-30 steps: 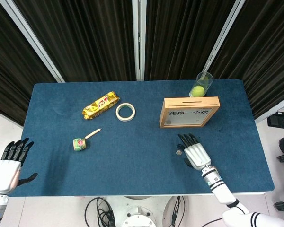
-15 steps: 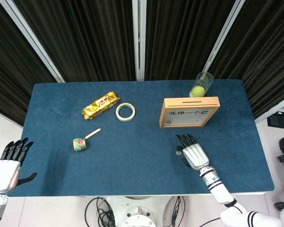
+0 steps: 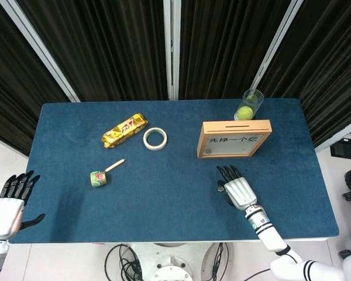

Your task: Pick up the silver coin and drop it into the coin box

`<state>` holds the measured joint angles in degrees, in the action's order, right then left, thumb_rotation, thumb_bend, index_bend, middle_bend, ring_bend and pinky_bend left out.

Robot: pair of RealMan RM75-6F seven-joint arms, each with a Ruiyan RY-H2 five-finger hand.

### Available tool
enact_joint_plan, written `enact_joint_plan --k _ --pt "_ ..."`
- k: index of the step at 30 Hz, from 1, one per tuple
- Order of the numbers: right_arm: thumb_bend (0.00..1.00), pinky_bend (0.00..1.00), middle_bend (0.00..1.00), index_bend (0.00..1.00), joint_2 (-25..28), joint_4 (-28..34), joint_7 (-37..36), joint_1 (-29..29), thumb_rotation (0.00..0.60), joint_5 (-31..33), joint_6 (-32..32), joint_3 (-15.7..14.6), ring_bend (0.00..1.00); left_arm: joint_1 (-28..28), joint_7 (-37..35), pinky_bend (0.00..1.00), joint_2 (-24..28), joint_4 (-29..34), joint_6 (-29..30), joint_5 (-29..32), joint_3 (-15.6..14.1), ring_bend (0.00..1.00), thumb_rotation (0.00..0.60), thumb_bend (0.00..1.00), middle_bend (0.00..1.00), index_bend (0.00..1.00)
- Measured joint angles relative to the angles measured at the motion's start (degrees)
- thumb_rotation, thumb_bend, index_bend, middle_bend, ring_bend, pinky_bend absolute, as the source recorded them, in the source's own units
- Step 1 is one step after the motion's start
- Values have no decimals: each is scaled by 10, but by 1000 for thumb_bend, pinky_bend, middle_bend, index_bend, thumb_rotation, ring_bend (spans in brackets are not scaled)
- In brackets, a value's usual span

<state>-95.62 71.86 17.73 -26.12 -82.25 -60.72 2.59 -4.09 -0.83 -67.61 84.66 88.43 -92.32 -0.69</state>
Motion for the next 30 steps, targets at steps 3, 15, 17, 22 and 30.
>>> enact_joint_plan --k 3,15,17,22,30 --pt "304 0 2 453 -2 -3 1 0 600 1 -2 0 0 0 -1 0 0 -1 0 0 0 0 600 98 0 78" --pt "319 0 7 570 -9 -11 5 1 600 0 -13 -3 0 1 -4 0 -1 -3 1 0 -1 0 600 98 0 78" --pt "321 0 7 592 -9 -13 5 2 600 0 -15 -3 0 1 -4 0 -1 -3 1 0 -1 0 600 98 0 78" --pt "326 0 9 626 -11 -18 3 3 600 2 -17 -4 0 0 -4 0 -2 -4 0 0 0 0 600 98 0 78" --pt "326 0 11 628 -11 -19 2 4 600 0 -22 -4 0 1 -5 0 -2 -4 0 0 -1 0 600 98 0 78"
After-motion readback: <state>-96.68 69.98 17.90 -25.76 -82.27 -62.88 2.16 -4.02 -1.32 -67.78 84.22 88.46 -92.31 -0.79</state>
